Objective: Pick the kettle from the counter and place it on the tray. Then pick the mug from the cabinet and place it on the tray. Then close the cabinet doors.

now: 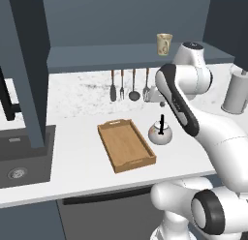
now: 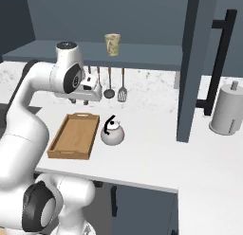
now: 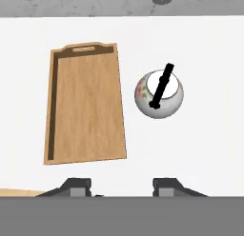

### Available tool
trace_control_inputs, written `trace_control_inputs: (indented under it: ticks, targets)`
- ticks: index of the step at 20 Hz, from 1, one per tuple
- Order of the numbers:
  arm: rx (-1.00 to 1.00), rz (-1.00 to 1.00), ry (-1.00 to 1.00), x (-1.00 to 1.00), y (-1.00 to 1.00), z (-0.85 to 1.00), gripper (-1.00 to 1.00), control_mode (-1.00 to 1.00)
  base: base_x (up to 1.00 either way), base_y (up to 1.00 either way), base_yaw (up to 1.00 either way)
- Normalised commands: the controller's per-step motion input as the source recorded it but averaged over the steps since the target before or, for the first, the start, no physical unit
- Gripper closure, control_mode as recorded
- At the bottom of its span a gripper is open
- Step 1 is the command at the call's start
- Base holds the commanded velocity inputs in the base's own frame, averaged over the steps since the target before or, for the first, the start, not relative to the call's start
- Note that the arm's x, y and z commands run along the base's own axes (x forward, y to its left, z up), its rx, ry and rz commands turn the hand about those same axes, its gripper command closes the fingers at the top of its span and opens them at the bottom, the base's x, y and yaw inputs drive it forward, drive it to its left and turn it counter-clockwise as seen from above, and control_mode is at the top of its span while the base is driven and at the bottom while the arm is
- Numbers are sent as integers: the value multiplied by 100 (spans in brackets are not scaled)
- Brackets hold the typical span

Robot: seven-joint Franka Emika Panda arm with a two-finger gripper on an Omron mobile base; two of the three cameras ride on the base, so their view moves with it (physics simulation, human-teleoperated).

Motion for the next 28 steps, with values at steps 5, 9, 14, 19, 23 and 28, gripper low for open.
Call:
trace_control_inputs:
  ticks: [5,9,14,19,23,28]
  targets:
    - [2,-2,-1,-20,-20,-11,-100,-100,0,0,0]
    - [0,-16,-4,-35,-45,-41,-100,-100,0,0,0]
    - [0,-30,0,-1,-26,-55,-100,-100,0,0,0]
    - [1,-25,0,44,-1,-50,-100,-100,0,0,0]
    - [1,-15,3,64,0,-41,-100,-100,0,0,0]
    - [0,-3,6,65,0,-22,-100,-100,0,0,0]
